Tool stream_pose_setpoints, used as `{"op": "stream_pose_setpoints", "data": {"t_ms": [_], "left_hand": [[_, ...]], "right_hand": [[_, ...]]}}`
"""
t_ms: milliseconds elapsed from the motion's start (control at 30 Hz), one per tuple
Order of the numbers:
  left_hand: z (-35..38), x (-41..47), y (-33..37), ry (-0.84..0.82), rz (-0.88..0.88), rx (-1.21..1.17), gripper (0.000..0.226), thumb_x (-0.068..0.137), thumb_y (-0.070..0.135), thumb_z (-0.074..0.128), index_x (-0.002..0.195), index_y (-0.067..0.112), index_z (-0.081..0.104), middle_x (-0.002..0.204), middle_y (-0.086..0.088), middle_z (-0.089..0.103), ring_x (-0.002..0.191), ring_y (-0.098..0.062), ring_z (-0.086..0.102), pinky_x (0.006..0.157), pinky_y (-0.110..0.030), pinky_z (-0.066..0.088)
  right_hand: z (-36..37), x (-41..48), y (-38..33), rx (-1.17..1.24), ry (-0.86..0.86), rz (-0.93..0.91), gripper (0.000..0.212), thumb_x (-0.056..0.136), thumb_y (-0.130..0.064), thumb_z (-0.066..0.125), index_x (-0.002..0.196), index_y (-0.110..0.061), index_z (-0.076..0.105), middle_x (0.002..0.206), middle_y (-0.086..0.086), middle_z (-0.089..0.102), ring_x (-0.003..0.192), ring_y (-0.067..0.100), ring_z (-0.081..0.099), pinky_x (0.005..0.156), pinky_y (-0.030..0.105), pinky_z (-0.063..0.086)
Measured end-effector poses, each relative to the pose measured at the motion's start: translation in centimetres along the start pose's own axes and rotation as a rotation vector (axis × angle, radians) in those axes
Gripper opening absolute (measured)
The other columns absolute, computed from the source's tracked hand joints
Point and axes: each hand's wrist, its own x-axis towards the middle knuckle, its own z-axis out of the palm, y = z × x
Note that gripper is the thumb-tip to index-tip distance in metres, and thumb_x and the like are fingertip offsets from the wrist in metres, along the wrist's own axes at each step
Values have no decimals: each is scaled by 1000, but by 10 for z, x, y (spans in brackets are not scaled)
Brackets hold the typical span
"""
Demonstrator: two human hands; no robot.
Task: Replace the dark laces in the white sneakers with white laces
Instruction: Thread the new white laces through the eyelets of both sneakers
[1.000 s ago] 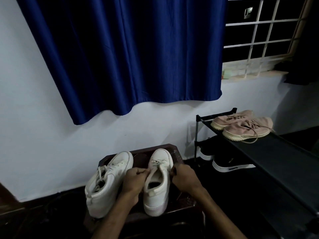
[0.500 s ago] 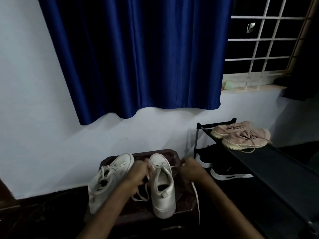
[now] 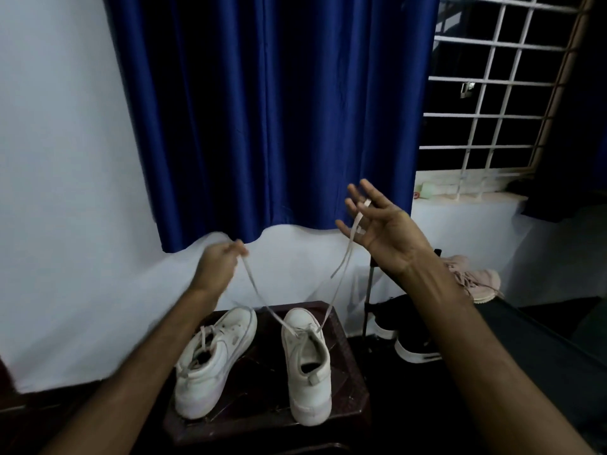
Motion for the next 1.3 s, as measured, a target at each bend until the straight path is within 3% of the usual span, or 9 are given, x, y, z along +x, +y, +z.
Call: {"op": "stream_pose_setpoints", "data": {"t_ms": [100, 200, 300, 400, 667, 833, 1000, 1167, 1300], "left_hand": [[3, -9, -42, -56, 81, 420, 26, 97, 26, 55, 80, 13, 69, 95, -7, 65, 91, -21, 60, 83, -33, 45], [16, -24, -55, -5, 127, 847, 31, 97, 34, 53, 115, 10, 59, 119, -14, 54, 113, -31, 53, 92, -40, 44], [36, -37, -30, -60, 269, 558, 31, 101, 36, 45, 119, 14, 59, 120, -5, 60, 108, -23, 59, 90, -34, 46], [60, -49, 5, -380, 131, 132, 34, 102, 42, 40, 113, 19, 63, 108, 4, 69, 92, -11, 64, 79, -27, 51], [58, -56, 8, -563, -110, -195, 25, 104, 29, 43, 100, 8, 57, 77, -3, 68, 61, -17, 61, 56, -32, 53], [61, -46, -13, -398, 14, 36, 17, 102, 11, 43, 102, 11, 60, 72, 1, 57, 54, -8, 41, 45, -17, 33], [65, -40, -25, -337, 216, 271, 17, 91, 3, 56, 101, 17, 61, 74, 1, 71, 58, -1, 58, 69, -29, 53], [74, -36, -30, -334, 302, 295, 26, 87, 19, 69, 104, 20, 50, 67, -2, 71, 46, -8, 54, 59, -29, 51], [70, -33, -37, -370, 286, 253, 38, 83, 27, 75, 106, 21, 46, 65, -3, 71, 48, -18, 53, 60, -33, 49]], "right_hand": [[6, 3, 9, 1, 43, -36, 47, 88, 20, 44, 116, -14, 61, 125, 7, 63, 109, 22, 63, 90, 44, 55], [9, 5, 23, 15, 106, -50, 45, 87, 27, 33, 103, -5, 60, 114, 15, 64, 100, 27, 66, 81, 36, 59], [13, 5, 39, -3, 115, -45, 42, 87, 27, 32, 98, -3, 59, 109, 16, 67, 95, 26, 69, 85, 36, 58], [17, 6, 52, 15, 90, -45, 39, 89, 26, 34, 98, -2, 59, 108, 16, 68, 98, 26, 69, 90, 36, 55], [-1, 5, 60, -67, 133, -83, 35, 87, 24, 40, 101, -3, 58, 113, 18, 67, 107, 28, 67, 94, 34, 53], [-34, 2, 74, -622, 157, -10, 26, 92, 12, 48, 106, -6, 60, 111, 17, 70, 100, 25, 69, 84, 30, 55], [-67, 4, 84, -1994, 184, 0, 28, 97, -38, 50, 123, -29, 56, 107, 8, 70, 95, 28, 66, 76, 35, 51], [-62, -3, 104, -1204, -275, -3, 30, 104, -25, 43, 111, -10, 69, 104, 6, 73, 101, 16, 67, 93, 32, 49], [-68, -9, 111, -831, -345, 155, 38, 103, -23, 44, 103, 8, 65, 91, 20, 67, 76, 22, 61, 75, 33, 50]]}}
